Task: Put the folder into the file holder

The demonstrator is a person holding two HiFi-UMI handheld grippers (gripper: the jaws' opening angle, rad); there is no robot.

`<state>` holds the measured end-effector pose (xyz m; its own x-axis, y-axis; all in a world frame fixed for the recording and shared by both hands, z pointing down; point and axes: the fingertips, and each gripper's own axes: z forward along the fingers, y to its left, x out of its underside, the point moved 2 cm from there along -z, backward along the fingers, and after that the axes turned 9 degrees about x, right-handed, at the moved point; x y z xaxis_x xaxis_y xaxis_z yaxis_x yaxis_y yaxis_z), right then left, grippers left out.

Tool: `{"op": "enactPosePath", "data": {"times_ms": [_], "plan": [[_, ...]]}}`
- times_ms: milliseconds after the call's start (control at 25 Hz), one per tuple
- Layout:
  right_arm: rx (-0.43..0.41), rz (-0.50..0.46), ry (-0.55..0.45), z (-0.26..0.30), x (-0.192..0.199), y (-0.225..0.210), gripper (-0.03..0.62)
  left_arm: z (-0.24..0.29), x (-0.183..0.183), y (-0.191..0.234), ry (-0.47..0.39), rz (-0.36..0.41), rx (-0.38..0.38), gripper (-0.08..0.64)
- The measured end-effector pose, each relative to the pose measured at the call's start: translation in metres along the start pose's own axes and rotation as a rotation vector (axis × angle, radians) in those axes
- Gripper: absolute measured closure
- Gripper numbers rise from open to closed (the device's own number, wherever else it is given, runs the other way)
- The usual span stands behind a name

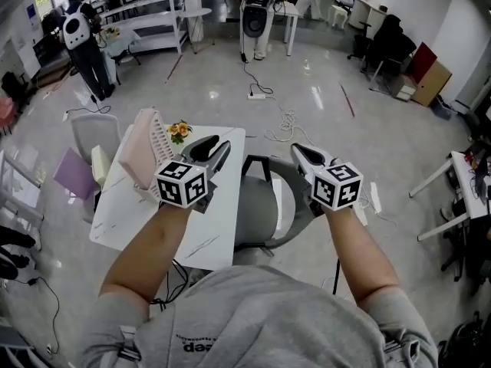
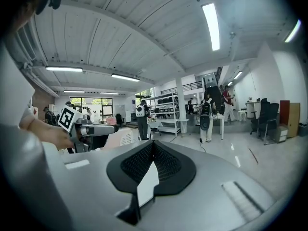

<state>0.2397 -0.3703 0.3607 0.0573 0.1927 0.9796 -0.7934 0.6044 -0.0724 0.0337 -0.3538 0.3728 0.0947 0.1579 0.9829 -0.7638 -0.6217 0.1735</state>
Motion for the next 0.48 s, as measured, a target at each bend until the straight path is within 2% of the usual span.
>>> {"op": "enactPosePath", "data": {"times_ms": [280, 360, 480], "plan": [[0.026, 0.002, -0.033, 0.003, 0.005, 0.025, 0.588, -0.005, 0.02, 0.011, 0.004, -0.058, 0.097, 0.464], [0.041, 0.012, -0.045, 0.006, 0.006, 0.036, 0.588, -0.017, 0.023, 0.02, 0.009, -0.063, 0.12, 0.497], [0.06, 0.013, -0.059, 0.006, 0.008, 0.051, 0.588, -0.034, 0.021, 0.035, 0.02, -0.045, 0.144, 0.502]]}}
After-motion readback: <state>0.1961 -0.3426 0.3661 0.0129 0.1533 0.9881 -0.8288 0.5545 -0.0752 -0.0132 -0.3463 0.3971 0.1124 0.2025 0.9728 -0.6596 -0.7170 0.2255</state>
